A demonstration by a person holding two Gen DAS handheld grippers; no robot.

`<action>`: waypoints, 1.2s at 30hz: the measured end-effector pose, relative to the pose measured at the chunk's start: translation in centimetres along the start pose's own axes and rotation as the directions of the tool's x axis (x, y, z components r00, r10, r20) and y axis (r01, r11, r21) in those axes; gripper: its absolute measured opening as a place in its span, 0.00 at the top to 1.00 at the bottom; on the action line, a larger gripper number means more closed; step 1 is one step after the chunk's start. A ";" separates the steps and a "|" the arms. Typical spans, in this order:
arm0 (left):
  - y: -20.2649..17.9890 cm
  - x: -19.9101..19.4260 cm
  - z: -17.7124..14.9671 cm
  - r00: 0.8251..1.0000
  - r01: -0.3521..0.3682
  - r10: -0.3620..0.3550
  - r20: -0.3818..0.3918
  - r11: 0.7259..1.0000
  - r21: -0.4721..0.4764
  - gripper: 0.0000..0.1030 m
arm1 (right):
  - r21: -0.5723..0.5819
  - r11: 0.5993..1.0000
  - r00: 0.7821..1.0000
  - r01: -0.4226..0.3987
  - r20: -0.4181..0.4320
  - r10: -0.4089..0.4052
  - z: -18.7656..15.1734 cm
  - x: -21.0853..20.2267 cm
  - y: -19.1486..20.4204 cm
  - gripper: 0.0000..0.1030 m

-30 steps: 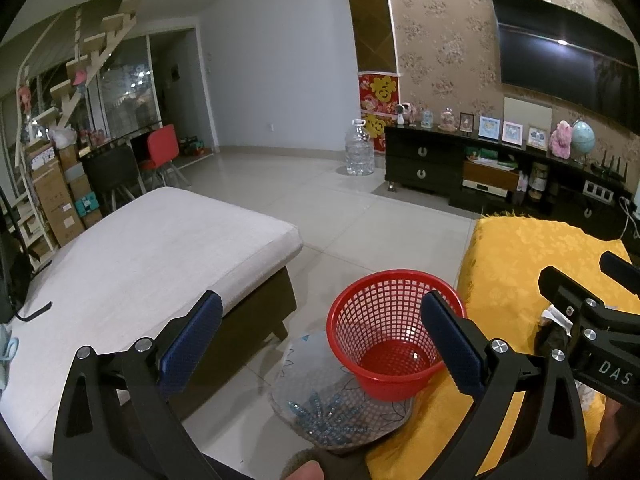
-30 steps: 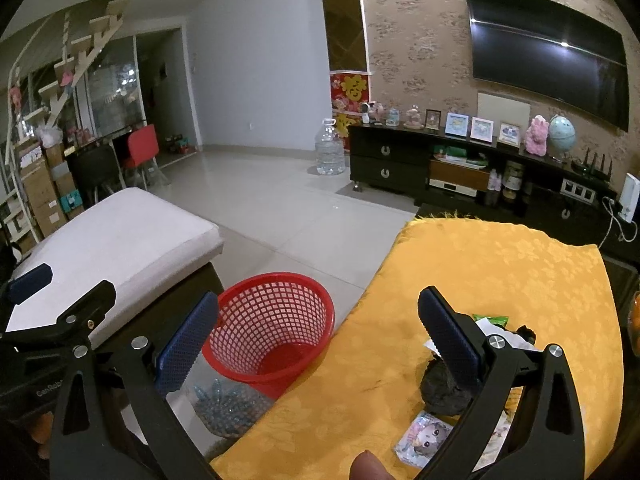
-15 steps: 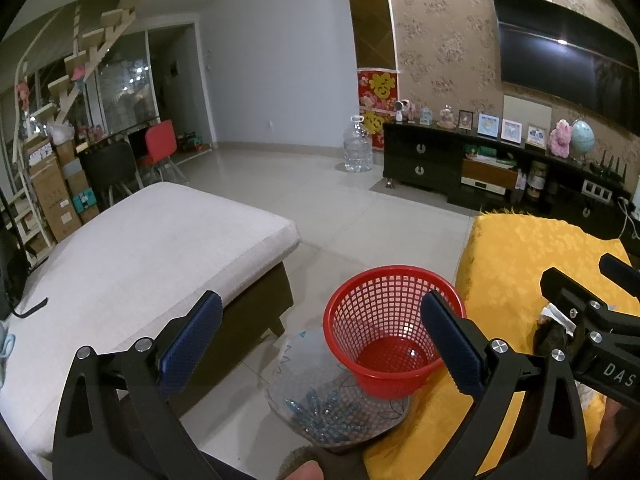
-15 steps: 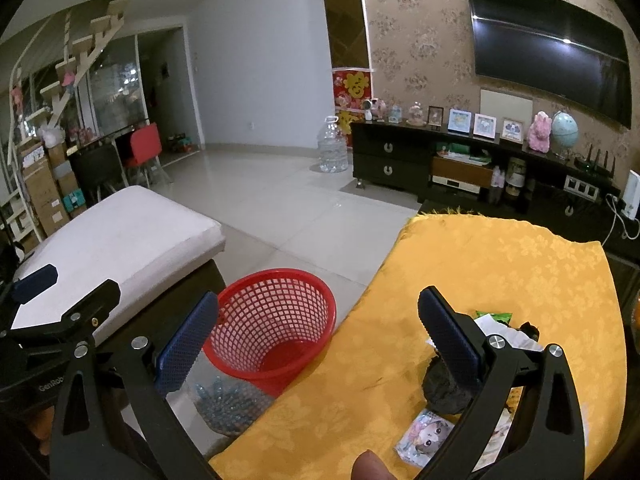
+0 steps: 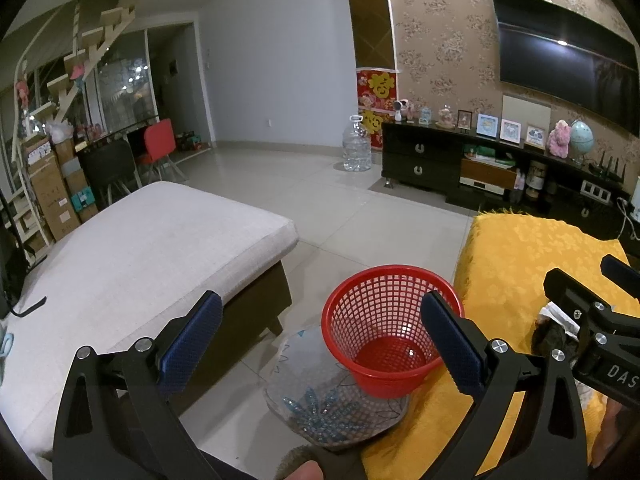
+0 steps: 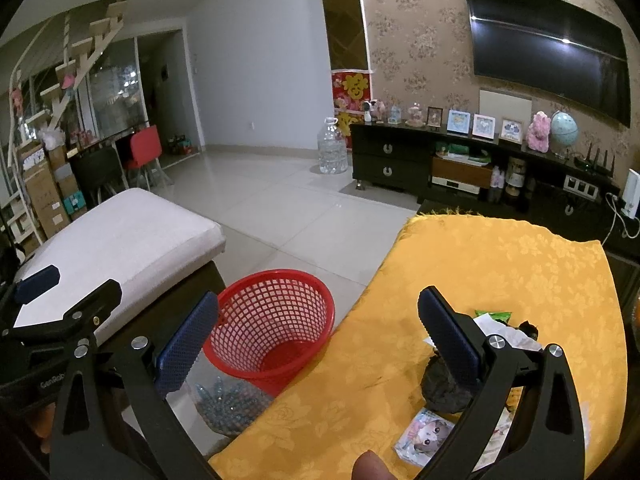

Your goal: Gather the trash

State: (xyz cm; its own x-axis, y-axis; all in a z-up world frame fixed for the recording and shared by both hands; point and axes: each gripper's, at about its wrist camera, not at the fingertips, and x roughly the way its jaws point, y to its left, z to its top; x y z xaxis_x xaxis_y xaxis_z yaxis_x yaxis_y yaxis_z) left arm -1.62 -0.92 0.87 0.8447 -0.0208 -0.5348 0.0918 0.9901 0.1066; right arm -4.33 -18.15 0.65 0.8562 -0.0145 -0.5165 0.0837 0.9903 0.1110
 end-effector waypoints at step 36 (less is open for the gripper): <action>-2.1 0.2 -0.8 0.999 0.049 -0.049 0.012 0.999 0.011 0.07 | 0.017 0.999 0.999 -0.033 -0.039 0.033 -0.8 -0.2 -1.8 0.05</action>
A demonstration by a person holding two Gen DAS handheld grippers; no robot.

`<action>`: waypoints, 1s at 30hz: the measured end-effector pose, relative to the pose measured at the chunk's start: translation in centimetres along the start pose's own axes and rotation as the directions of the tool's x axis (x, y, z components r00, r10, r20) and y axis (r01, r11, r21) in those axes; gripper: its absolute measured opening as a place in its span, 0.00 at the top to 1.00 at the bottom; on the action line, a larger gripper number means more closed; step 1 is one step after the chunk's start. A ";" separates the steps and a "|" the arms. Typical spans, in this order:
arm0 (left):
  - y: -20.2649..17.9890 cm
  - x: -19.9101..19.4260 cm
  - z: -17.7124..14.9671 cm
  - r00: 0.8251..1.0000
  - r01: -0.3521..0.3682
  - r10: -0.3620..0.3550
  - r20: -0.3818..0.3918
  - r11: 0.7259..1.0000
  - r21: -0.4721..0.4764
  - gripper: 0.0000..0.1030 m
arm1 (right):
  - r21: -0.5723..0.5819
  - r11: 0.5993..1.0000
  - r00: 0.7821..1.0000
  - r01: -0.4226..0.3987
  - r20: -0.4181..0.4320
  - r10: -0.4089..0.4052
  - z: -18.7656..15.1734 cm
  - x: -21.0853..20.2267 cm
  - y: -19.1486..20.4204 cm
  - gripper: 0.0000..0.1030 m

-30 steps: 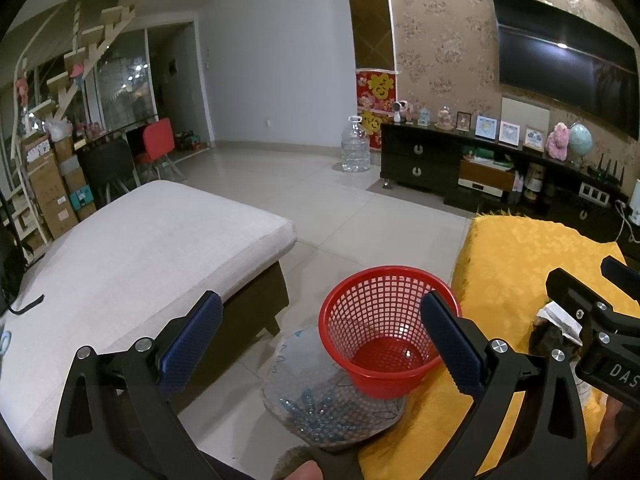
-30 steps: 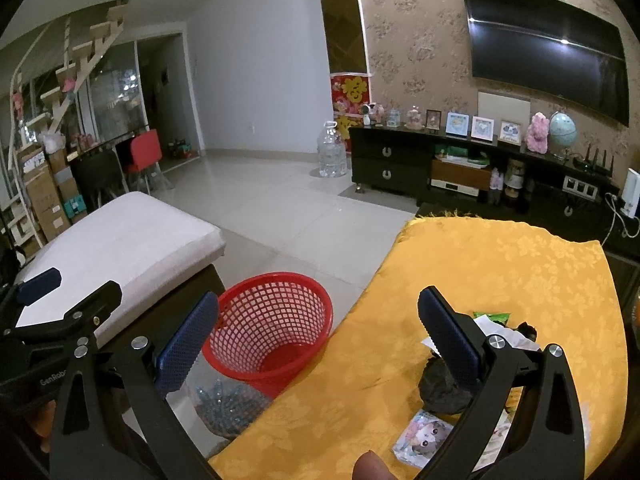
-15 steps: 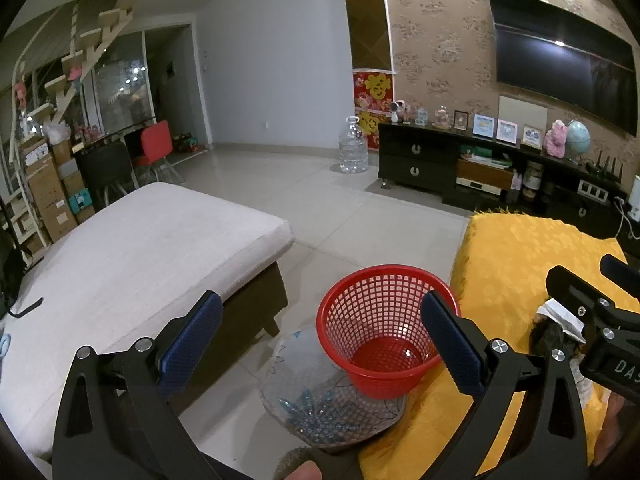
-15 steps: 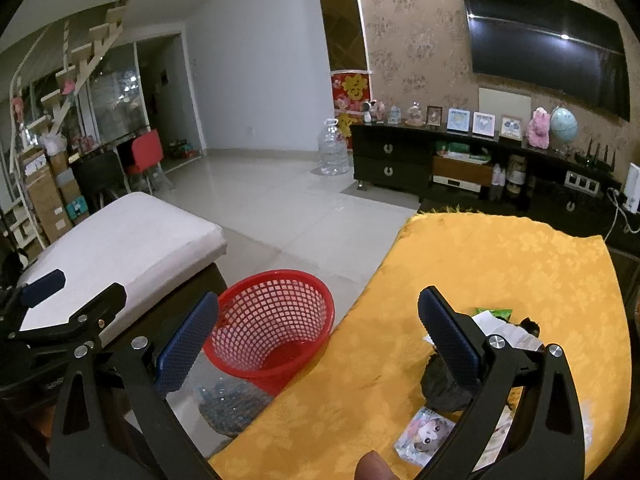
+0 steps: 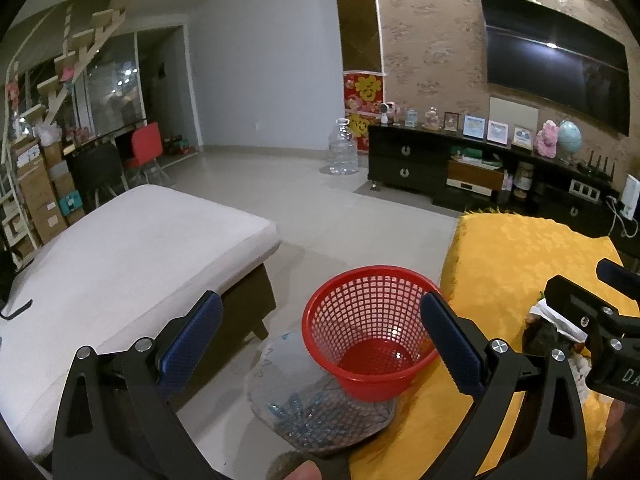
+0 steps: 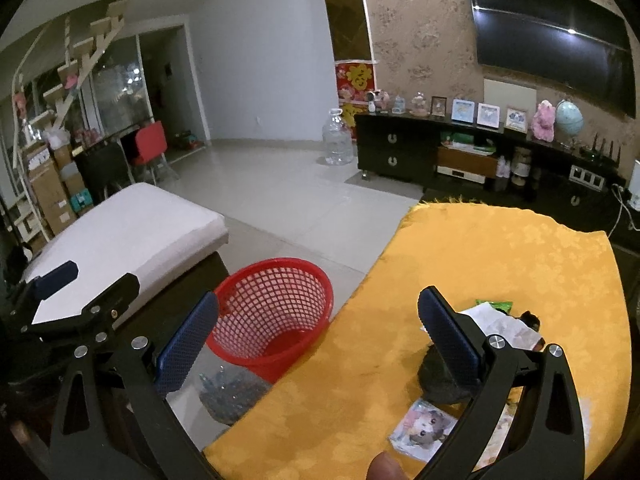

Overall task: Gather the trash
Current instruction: 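Move both tools over the table and lower the left tool onto the white tissue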

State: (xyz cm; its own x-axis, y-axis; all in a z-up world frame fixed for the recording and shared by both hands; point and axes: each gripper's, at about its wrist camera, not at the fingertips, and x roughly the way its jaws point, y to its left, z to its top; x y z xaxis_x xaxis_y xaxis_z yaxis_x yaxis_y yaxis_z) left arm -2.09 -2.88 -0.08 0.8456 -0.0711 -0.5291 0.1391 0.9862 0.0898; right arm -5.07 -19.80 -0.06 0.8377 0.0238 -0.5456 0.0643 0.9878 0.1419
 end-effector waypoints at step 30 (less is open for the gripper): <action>-17.7 9.2 1.0 0.874 0.478 -0.407 -0.265 0.821 0.313 0.07 | 0.198 0.872 0.893 0.448 -0.064 -0.444 -3.5 -5.0 -14.8 0.05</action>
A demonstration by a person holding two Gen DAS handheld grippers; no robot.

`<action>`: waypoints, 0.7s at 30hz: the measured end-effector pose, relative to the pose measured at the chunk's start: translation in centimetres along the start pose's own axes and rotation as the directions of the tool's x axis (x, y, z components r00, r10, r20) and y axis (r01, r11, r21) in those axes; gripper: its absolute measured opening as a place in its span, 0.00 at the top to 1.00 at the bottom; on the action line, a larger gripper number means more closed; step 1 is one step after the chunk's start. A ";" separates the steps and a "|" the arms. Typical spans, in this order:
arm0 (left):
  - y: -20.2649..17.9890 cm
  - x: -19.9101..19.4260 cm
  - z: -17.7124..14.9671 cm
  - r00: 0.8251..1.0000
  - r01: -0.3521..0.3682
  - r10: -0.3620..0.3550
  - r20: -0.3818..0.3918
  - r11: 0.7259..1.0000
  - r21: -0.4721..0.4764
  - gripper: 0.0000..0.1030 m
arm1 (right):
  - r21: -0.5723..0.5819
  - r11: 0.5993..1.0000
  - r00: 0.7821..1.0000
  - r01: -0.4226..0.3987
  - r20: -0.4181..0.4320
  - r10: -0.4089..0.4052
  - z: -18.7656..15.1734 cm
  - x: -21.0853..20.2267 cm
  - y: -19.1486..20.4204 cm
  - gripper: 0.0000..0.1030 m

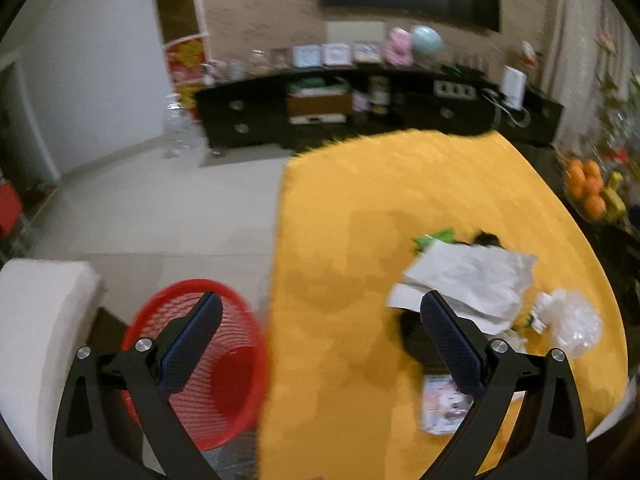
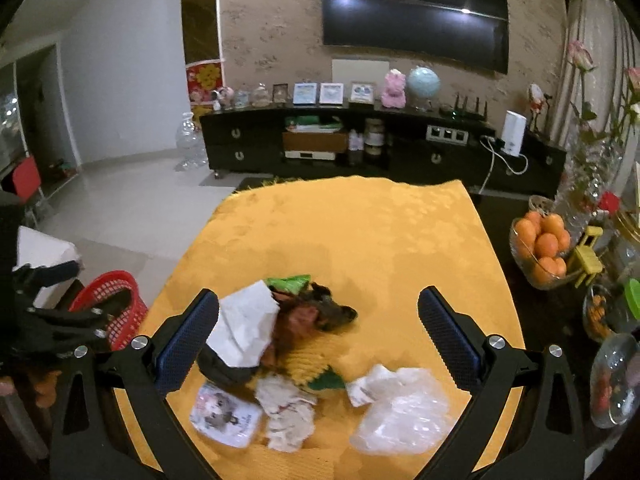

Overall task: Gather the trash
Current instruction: 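Move both tools over the table and lower the left tool onto the white tissue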

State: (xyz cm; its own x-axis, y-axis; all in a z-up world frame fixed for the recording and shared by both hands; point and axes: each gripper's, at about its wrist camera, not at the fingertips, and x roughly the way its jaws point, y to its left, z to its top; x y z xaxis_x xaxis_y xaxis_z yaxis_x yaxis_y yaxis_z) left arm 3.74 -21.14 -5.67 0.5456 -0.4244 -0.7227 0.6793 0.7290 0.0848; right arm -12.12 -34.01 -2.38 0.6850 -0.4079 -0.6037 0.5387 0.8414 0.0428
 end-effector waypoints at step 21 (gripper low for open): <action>-7.6 10.1 0.1 0.888 0.392 -0.374 -0.266 0.920 0.017 0.62 | 0.092 0.996 0.994 0.013 -0.109 -0.003 -1.0 2.2 -4.4 0.06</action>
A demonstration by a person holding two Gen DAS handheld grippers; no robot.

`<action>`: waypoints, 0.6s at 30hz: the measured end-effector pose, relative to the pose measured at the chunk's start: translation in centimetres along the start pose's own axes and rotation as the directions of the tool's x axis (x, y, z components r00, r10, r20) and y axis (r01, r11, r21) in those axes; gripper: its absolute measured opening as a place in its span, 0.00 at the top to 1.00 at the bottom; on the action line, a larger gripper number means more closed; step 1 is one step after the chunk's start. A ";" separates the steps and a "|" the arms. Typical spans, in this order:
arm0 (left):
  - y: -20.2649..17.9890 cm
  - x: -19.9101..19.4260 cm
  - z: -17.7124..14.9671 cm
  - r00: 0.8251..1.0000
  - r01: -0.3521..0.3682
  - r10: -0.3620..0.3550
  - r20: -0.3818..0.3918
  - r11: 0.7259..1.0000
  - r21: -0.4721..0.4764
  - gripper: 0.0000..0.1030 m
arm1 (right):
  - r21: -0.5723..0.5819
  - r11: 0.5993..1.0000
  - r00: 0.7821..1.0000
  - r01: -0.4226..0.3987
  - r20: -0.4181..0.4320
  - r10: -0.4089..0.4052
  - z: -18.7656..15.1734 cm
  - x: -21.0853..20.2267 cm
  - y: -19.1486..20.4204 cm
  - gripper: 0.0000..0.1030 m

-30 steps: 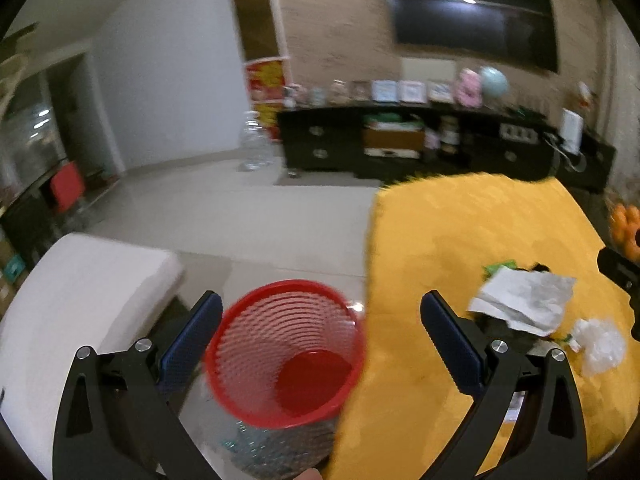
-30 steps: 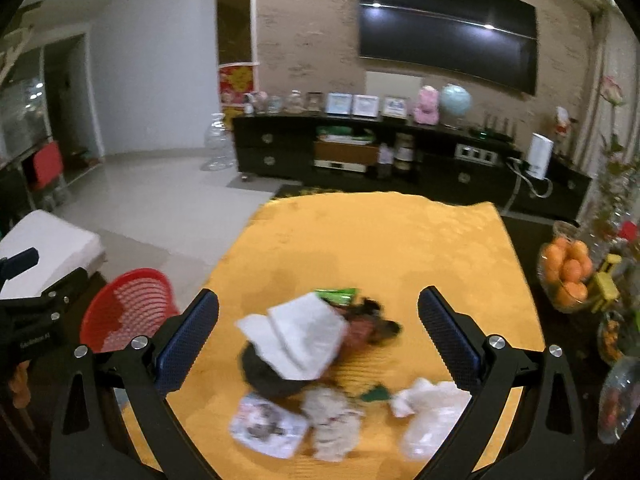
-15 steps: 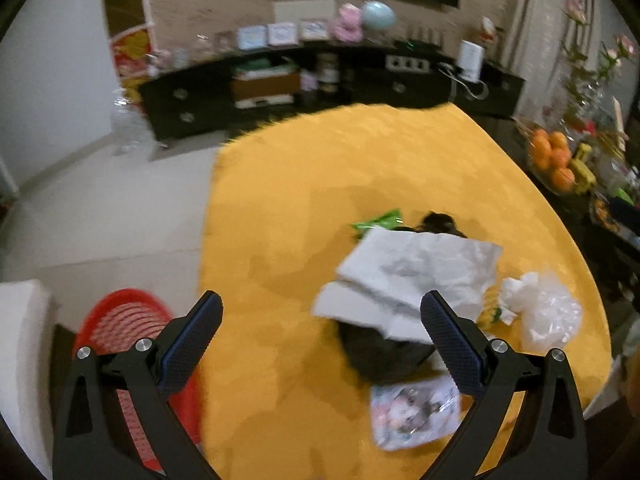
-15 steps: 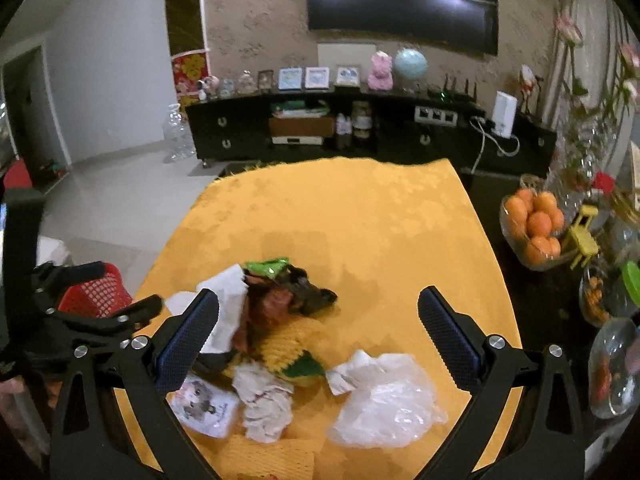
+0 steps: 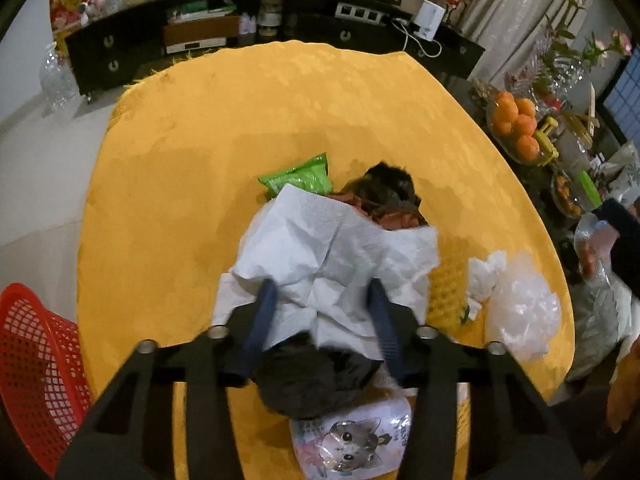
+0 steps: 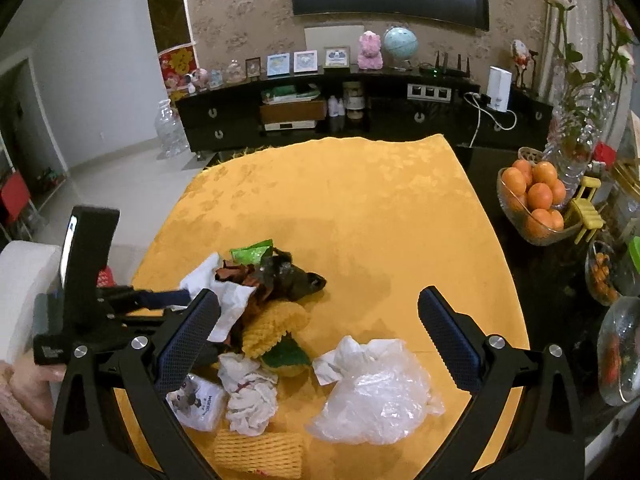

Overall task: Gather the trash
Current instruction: 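Move both tools over the table and lower the left tool onto the white tissue, then close the left tool on the white tissue and lift it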

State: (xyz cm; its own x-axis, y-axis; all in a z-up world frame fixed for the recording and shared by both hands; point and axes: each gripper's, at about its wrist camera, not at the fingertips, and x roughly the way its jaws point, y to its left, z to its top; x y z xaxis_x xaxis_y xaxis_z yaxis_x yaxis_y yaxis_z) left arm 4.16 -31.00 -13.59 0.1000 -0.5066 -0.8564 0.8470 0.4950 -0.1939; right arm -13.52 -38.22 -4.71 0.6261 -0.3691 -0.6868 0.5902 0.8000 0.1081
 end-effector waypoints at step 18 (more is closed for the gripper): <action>6.0 -8.9 -2.3 0.982 0.009 0.022 0.188 0.986 -0.164 0.93 | -0.005 1.000 1.000 -0.022 -0.018 0.022 -0.3 0.5 1.5 0.06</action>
State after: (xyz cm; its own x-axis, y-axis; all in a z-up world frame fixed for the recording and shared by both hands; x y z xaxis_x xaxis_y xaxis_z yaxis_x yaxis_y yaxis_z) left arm 7.15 -21.93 -8.18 0.2149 -0.6190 -0.7555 0.7508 0.5994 -0.2775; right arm -12.52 -37.07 -5.13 0.6296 -0.3431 -0.6970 0.5739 0.8101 0.1196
